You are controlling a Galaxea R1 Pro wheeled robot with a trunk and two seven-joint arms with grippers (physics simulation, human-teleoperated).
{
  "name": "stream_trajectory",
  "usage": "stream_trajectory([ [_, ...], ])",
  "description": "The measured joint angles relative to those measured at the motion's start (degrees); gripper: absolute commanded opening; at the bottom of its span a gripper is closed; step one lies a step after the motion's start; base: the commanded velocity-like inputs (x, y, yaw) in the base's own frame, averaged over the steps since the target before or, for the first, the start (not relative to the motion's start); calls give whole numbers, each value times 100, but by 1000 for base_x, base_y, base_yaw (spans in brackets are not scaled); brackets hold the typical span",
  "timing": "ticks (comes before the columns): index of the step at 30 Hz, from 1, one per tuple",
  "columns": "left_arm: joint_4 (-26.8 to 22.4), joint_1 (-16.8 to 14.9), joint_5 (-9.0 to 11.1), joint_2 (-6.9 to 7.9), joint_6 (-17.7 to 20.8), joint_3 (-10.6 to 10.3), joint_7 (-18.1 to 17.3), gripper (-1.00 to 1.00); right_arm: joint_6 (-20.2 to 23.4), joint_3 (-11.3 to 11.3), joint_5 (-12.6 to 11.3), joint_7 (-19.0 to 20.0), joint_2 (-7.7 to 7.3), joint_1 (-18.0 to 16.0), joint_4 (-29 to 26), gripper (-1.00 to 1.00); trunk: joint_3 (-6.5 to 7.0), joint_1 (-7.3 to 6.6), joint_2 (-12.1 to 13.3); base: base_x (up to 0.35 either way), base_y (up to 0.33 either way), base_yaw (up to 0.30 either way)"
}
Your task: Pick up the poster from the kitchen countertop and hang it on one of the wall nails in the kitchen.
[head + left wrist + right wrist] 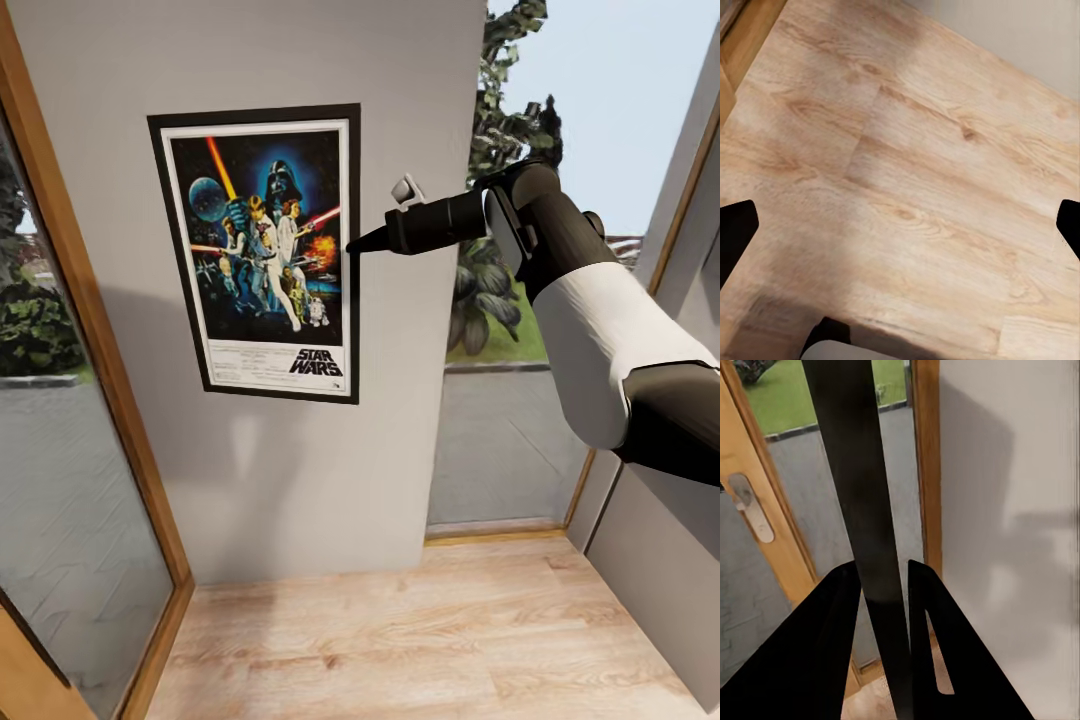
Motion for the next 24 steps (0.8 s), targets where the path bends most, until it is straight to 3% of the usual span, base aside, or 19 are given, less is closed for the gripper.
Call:
stream_trajectory([
  [7, 0, 0, 0, 0, 0, 0, 0, 100, 0, -1, -9, 0, -4, 0, -7, -100, 0, 0, 0, 300, 0, 0],
  [16, 0, 0, 0, 8, 0, 1, 0, 100, 0, -6, -13, 0, -4, 0, -9, -100, 0, 3, 1, 85, 0, 0],
  [24, 0, 0, 0, 9, 0, 0, 0, 100, 0, -8, -14, 0, -5, 0, -10, -100, 0, 0, 0, 259, 30, 0],
])
